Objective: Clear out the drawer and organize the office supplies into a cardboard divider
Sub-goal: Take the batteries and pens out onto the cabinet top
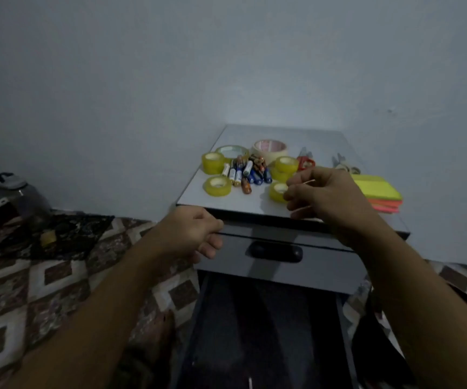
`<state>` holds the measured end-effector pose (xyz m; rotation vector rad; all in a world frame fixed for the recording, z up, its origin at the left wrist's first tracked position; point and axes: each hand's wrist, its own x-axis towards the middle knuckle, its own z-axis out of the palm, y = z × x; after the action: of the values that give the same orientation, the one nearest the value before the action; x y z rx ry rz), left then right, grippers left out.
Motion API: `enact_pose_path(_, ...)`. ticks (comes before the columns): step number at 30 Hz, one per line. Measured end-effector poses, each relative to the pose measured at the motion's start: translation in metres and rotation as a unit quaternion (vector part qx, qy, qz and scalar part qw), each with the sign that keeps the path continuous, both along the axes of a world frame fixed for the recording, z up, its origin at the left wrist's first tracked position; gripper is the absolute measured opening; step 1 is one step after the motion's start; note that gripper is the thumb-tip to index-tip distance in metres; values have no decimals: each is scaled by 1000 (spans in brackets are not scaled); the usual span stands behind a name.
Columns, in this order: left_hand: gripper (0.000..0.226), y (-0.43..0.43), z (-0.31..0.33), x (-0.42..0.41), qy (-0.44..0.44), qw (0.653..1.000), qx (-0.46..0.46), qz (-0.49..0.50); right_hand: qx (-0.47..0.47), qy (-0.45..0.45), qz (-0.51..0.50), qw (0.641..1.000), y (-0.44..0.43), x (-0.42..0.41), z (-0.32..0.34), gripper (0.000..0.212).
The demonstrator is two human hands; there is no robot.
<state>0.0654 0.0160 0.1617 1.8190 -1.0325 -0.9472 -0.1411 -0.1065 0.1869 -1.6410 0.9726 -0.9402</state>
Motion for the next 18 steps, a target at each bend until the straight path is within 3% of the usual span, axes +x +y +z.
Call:
enact_pose_path(5, 21, 8, -67, -34, 15, 989, 135, -64, 100, 44, 35, 993, 47, -27, -80, 8)
enact_pose_path(11, 44, 25, -156, -49, 10, 947, 297, -124, 226, 92, 35, 969, 78, -36, -185, 8)
enact_pose_path(18, 53, 47, -208, -58, -67, 888, 428, -151, 307, 185, 53, 932, 98, -41, -265, 18)
